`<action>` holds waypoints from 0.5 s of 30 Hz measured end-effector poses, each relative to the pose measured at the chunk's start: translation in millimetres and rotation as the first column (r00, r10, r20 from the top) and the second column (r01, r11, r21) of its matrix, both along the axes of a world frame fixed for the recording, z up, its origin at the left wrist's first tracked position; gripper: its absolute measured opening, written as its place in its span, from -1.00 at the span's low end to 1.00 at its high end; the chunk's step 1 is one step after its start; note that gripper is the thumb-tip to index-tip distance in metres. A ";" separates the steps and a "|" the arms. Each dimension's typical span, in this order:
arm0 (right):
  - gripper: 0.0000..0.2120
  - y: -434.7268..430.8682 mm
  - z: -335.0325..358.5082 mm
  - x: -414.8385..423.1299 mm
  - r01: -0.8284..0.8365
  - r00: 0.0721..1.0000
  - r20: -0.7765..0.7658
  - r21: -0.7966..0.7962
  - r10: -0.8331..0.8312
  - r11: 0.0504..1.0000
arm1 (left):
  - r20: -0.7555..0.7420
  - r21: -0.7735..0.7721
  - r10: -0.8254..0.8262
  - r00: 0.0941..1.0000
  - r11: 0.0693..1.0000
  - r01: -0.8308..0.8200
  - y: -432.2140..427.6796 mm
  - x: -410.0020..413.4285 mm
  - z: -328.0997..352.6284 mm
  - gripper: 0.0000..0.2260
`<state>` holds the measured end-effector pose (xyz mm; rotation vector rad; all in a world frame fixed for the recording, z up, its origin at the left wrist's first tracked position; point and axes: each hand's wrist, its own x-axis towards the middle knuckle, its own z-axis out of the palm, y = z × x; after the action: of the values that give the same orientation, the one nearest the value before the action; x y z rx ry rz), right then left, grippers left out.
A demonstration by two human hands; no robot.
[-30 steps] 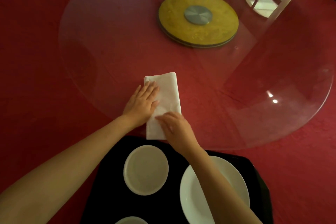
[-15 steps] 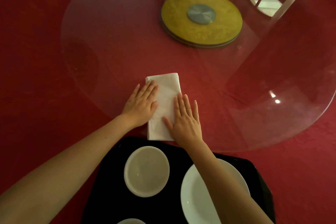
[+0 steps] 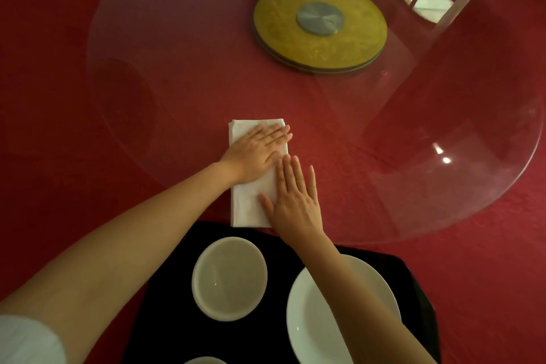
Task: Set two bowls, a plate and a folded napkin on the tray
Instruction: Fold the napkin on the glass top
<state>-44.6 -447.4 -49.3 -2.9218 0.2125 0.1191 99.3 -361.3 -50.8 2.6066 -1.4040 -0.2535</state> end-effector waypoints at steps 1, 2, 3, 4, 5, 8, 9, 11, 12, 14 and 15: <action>-0.31 0.5 0.8 -2.7 -0.008 1.000 -0.005 0.006 0.008 1.000 | 0.026 0.016 -0.003 1.000 1.000 0.003 -0.1 0.3 -1.6 -0.56; -0.33 1.3 1.7 -6.4 -0.016 1.000 -0.008 0.011 0.016 1.000 | 0.049 0.029 -0.005 0.999 1.000 0.004 0.0 0.5 -2.8 -0.55; -0.35 1.9 2.5 -10.6 -0.024 1.000 -0.008 0.015 0.024 1.000 | 0.071 0.037 -0.002 0.997 0.999 0.000 0.3 0.8 -3.5 -0.55; -0.37 2.3 3.4 -14.8 -0.032 0.999 -0.006 0.020 0.033 0.999 | 0.092 0.039 0.005 0.996 0.999 -0.009 0.8 1.8 -3.8 -0.55; -0.39 2.5 4.2 -18.6 -0.040 0.999 -0.006 0.025 0.041 0.999 | 0.112 0.039 0.013 0.994 0.999 -0.017 1.3 3.2 -3.9 -0.55; -0.41 2.2 5.4 -28.5 -0.060 0.998 -0.012 0.036 0.060 0.998 | 0.147 0.036 0.040 0.988 0.998 -0.046 2.2 8.5 -5.9 -0.55; -0.41 2.1 5.5 -31.1 -0.065 0.998 -0.012 0.038 0.066 0.997 | 0.150 0.035 0.053 0.987 0.998 -0.059 2.6 10.5 -7.1 -0.55; -0.41 2.5 5.7 -36.8 -0.064 0.998 -0.011 0.050 0.065 0.997 | 0.147 0.034 0.093 0.985 0.994 -0.099 4.8 17.4 -8.5 -0.54; -0.41 3.0 5.9 -40.1 -0.058 0.998 -0.008 0.061 0.059 0.996 | 0.145 0.034 0.125 0.981 0.991 -0.131 6.4 22.0 -9.0 -0.53; -0.41 4.1 6.7 -47.2 -0.050 0.999 -0.008 0.078 0.051 0.996 | 0.135 0.026 0.206 0.969 0.977 -0.212 11.5 30.2 -8.9 -0.52; -0.40 4.9 7.3 -51.2 -0.052 0.998 -0.015 0.079 0.053 0.995 | 0.122 0.015 0.257 0.959 0.965 -0.260 15.1 34.0 -7.9 -0.51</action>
<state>-95.8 -442.4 -42.0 -2.8494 0.1303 0.1576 133.3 -346.2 -58.7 2.8348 -1.0803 -0.0854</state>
